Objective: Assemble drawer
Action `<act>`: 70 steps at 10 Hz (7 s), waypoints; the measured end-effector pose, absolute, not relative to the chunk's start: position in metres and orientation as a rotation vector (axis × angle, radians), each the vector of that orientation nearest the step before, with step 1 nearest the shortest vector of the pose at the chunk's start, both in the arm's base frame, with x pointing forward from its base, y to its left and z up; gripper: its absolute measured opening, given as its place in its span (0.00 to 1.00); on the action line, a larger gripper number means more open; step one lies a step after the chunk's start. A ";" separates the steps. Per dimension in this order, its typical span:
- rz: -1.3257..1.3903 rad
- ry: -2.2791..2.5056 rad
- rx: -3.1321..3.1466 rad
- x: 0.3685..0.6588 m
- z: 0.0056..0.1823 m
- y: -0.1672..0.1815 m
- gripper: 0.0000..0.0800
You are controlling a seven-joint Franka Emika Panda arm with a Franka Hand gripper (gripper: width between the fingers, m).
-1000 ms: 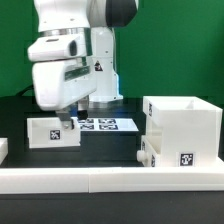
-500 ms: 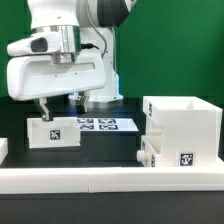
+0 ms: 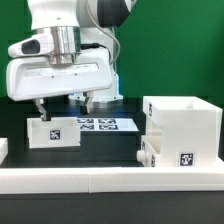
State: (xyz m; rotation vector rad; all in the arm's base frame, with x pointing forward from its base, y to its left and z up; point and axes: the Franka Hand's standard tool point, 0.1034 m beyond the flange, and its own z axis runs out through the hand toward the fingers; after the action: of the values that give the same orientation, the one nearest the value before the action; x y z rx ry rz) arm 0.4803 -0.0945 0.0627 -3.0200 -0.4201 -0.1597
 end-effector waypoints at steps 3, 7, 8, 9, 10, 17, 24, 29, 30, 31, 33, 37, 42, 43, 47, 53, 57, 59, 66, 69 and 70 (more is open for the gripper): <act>-0.157 -0.321 -3.039 0.456 0.056 -0.095 0.81; -0.176 -0.340 -3.061 0.419 0.038 -0.089 0.81; -0.191 -0.338 -3.065 0.414 0.029 -0.086 0.81; -0.200 -0.333 -3.065 0.411 0.019 -0.086 0.81; -0.193 -0.326 -3.063 0.407 0.011 -0.085 0.81; -0.187 -0.339 -3.056 0.405 0.005 -0.078 0.50; -0.189 -0.432 -3.039 0.428 0.023 -0.056 0.05; -0.148 -0.575 -2.979 0.491 0.055 -0.032 0.05; -0.116 -0.601 -2.961 0.504 0.062 -0.029 0.05; -0.083 -0.600 -2.945 0.514 0.067 -0.029 0.05; -0.088 -0.621 -2.941 0.514 0.065 -0.029 0.05; -0.125 -1.249 -2.773 0.519 0.065 -0.034 0.05; -0.130 -1.724 -2.538 0.523 0.062 -0.037 0.05; -0.128 -1.834 -2.469 0.522 0.061 -0.038 0.05; -0.120 -2.041 -2.335 0.540 0.058 -0.029 0.05; -0.105 -2.131 -2.269 0.545 0.055 -0.022 0.05; -0.106 -2.160 -2.251 0.551 0.056 -0.014 0.05; -0.107 -2.179 -2.235 0.552 0.056 -0.007 0.05; -0.043 -2.183 -2.196 0.546 0.055 -0.004 0.05; -0.042 -2.179 -2.198 0.543 0.055 -0.005 0.05; -0.054 -2.177 -2.209 0.542 0.055 -0.008 0.05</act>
Offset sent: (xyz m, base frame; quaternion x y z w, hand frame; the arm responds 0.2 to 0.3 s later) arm -0.0438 -0.0009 -0.0036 -0.0128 0.0146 0.0179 0.9997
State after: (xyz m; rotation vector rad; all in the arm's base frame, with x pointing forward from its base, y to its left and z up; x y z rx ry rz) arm 0.5424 -0.0076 0.0555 -2.2091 -2.1768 -0.0540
